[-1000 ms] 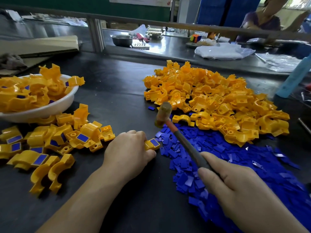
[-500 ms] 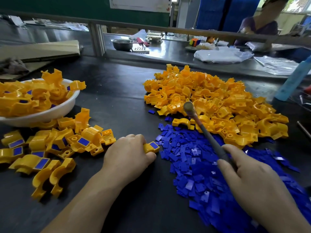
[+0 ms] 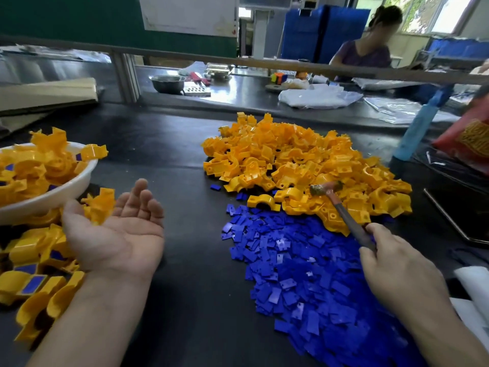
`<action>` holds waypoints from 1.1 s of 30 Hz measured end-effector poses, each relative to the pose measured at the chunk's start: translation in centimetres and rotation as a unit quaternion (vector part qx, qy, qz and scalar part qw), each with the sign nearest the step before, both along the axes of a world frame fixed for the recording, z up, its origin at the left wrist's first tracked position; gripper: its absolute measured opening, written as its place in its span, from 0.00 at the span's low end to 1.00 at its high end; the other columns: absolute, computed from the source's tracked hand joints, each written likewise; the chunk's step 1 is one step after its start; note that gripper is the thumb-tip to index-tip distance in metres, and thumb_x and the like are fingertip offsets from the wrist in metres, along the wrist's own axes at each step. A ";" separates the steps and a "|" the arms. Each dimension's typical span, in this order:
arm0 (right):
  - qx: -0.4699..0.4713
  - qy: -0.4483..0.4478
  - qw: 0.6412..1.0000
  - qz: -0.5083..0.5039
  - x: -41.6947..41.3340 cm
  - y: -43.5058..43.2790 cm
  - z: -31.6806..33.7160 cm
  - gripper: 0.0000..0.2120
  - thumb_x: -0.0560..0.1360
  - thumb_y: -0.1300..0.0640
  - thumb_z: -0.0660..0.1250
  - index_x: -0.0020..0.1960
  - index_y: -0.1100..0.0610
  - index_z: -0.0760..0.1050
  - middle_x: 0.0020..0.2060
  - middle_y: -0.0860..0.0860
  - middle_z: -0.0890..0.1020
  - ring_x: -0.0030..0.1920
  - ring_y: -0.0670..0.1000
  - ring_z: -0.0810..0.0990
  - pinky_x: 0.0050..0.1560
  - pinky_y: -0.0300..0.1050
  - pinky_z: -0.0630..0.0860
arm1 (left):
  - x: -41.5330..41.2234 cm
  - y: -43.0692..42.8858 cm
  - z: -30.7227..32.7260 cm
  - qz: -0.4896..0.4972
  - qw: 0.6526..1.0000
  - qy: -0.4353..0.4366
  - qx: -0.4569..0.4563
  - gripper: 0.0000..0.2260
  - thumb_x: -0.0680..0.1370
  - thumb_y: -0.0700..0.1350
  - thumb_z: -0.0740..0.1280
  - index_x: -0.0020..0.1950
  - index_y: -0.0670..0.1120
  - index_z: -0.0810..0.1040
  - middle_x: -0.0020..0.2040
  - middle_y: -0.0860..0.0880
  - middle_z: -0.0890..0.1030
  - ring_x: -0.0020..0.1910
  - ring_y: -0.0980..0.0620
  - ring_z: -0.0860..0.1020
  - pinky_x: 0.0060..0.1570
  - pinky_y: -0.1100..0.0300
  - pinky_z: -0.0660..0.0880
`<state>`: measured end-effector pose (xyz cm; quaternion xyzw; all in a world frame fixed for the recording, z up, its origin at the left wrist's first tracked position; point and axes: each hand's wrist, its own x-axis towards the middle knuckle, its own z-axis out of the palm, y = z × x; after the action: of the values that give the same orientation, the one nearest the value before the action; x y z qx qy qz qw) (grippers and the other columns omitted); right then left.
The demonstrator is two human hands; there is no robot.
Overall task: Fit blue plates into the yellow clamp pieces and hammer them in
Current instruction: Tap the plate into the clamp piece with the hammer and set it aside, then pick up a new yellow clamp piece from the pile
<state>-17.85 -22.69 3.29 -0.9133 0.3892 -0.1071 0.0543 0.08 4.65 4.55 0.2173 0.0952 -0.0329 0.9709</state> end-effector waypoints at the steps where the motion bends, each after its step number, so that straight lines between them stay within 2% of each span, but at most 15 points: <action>1: 0.001 0.007 1.000 -0.001 0.1 0.1 0.0 0.18 0.79 0.48 0.56 0.68 0.47 0.62 0.43 0.47 0.68 0.38 0.50 0.67 0.36 0.47 0.65 | -0.1 -0.1 0.0 -0.003 1.000 0.002 -0.003 0.28 0.77 0.64 0.59 0.64 0.43 0.72 0.49 0.42 0.86 0.39 0.49 0.85 0.41 0.60 0.78; 4: -0.011 0.019 1.000 0.004 0.2 0.2 0.3 0.19 0.78 0.48 0.57 0.68 0.48 0.64 0.43 0.47 0.69 0.41 0.49 0.67 0.39 0.46 0.67 | -0.5 -0.6 -0.3 -0.036 0.999 -0.001 0.027 0.28 0.76 0.66 0.60 0.62 0.43 0.73 0.49 0.43 0.85 0.37 0.49 0.84 0.39 0.59 0.78; 7: -0.052 0.003 0.998 0.044 1.0 0.9 1.2 0.17 0.77 0.49 0.59 0.65 0.49 0.69 0.45 0.47 0.73 0.45 0.49 0.70 0.43 0.47 0.70 | -0.9 -1.5 -0.6 -0.094 0.993 -0.003 0.070 0.26 0.76 0.67 0.59 0.57 0.45 0.76 0.43 0.46 0.85 0.34 0.51 0.82 0.35 0.60 0.77; 11: -0.104 -0.023 0.981 0.161 4.7 3.1 2.1 0.19 0.77 0.47 0.61 0.67 0.48 0.70 0.56 0.47 0.78 0.56 0.49 0.74 0.56 0.47 0.73 | -1.4 -2.4 -1.0 -0.147 0.983 -0.004 0.113 0.24 0.77 0.66 0.59 0.51 0.45 0.79 0.38 0.47 0.84 0.32 0.52 0.80 0.33 0.60 0.75; 14: -0.111 -0.037 0.961 0.252 9.6 4.1 2.0 0.19 0.77 0.49 0.62 0.67 0.49 0.69 0.60 0.48 0.77 0.60 0.51 0.74 0.59 0.50 0.72 | -1.8 -2.8 -1.0 -0.170 0.976 -0.012 0.139 0.23 0.78 0.64 0.59 0.49 0.45 0.79 0.36 0.47 0.82 0.30 0.52 0.79 0.29 0.60 0.75; 16: -0.115 -0.020 0.953 0.281 12.9 4.3 1.5 0.19 0.77 0.51 0.62 0.67 0.50 0.69 0.62 0.50 0.76 0.61 0.53 0.74 0.59 0.52 0.72 | -2.0 -3.1 -1.0 -0.185 0.970 -0.014 0.159 0.22 0.78 0.63 0.59 0.49 0.45 0.79 0.35 0.47 0.82 0.30 0.52 0.79 0.29 0.60 0.75; 20: -0.126 0.091 0.948 0.278 16.7 4.1 -0.3 0.21 0.76 0.51 0.61 0.69 0.51 0.66 0.64 0.54 0.73 0.63 0.58 0.70 0.60 0.57 0.69 | -2.1 -3.4 -1.1 -0.211 0.961 -0.010 0.177 0.22 0.79 0.62 0.59 0.48 0.44 0.79 0.34 0.46 0.81 0.28 0.51 0.78 0.26 0.60 0.74; 22: -0.141 0.108 0.945 0.276 16.8 3.9 -1.1 0.20 0.76 0.49 0.60 0.67 0.50 0.67 0.61 0.54 0.75 0.62 0.59 0.70 0.59 0.58 0.68 | -2.0 -3.4 -1.2 -0.218 0.960 -0.006 0.177 0.22 0.79 0.62 0.59 0.48 0.44 0.79 0.34 0.46 0.81 0.28 0.51 0.78 0.26 0.60 0.74; 27: -0.167 0.018 0.935 0.311 15.0 3.4 -2.1 0.12 0.78 0.48 0.59 0.58 0.48 0.74 0.50 0.49 0.80 0.53 0.53 0.75 0.51 0.53 0.70 | -2.3 -3.8 -1.5 -0.258 0.944 -0.015 0.206 0.21 0.78 0.61 0.60 0.50 0.43 0.80 0.35 0.46 0.82 0.28 0.51 0.79 0.25 0.60 0.75; 29: -0.156 -0.013 0.936 0.314 14.1 3.3 -1.9 0.10 0.78 0.48 0.58 0.57 0.48 0.74 0.48 0.47 0.80 0.51 0.51 0.75 0.50 0.51 0.69 | -2.7 -4.2 -1.8 -0.277 0.924 -0.031 0.261 0.17 0.79 0.56 0.63 0.51 0.43 0.79 0.35 0.46 0.82 0.28 0.52 0.78 0.25 0.61 0.74; 33: -0.133 -0.108 0.941 0.292 11.9 4.0 -0.7 0.10 0.79 0.50 0.56 0.54 0.50 0.74 0.44 0.46 0.80 0.44 0.49 0.76 0.46 0.49 0.71 | -3.5 -5.1 -2.8 -0.326 0.860 -0.078 0.385 0.09 0.79 0.49 0.68 0.51 0.44 0.81 0.39 0.47 0.85 0.32 0.53 0.80 0.29 0.61 0.75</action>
<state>-5.95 -18.67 2.64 -0.9686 0.0799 -0.2353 0.0034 -3.47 -0.42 1.73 0.5940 -0.0526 -0.2915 0.7479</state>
